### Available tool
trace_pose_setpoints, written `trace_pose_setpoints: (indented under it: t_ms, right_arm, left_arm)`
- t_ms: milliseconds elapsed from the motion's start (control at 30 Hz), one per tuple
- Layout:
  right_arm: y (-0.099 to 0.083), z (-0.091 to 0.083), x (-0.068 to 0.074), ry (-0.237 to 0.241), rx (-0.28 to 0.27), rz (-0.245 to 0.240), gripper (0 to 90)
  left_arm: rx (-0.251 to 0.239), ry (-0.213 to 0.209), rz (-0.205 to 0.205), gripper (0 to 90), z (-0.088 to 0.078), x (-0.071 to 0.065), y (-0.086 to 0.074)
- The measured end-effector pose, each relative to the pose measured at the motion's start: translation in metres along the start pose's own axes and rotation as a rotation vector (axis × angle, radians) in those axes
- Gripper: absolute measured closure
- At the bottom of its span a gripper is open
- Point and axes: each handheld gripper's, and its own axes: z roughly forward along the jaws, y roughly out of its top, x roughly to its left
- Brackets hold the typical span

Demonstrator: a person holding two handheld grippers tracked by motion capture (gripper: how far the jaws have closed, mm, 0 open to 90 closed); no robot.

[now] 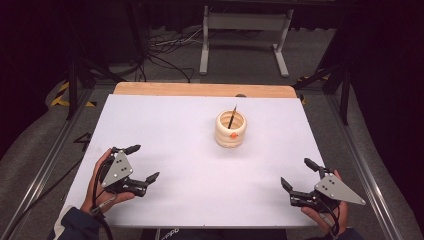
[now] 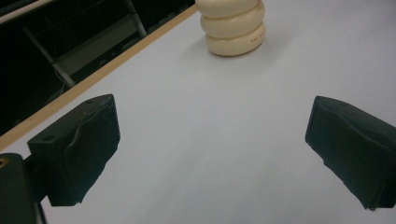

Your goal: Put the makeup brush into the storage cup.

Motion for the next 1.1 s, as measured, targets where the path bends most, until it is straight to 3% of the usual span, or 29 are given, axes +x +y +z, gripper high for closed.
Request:
trace_pose_setpoints:
  t_ms: [133, 400, 567, 733, 1100]
  right_arm:
    - [-0.001, 0.0, -0.001, -0.001, 0.003, 0.002, 8.6]
    - [-0.003, 0.002, -0.001, 0.004, 0.014, 0.001, 8.4]
    - [-0.003, 0.001, -0.001, -0.001, 0.012, 0.005, 8.4]
    - [-0.003, 0.001, -0.001, -0.001, 0.012, 0.002, 8.4]
    - [-0.001, 0.0, 0.0, 0.002, 0.009, 0.001, 8.5]
  left_arm:
    - [0.022, 0.006, -0.022, 3.9, -0.006, 0.0, -0.012]
    - [0.032, 0.015, -0.106, 4.3, -0.02, 0.003, -0.035]
    - [0.02, 0.021, -0.143, 4.2, -0.03, 0.002, -0.042]
    - [0.006, 0.041, -0.145, 4.3, -0.034, 0.001, -0.042]
    - [-0.001, 0.041, -0.138, 4.3, -0.034, 0.002, -0.041]
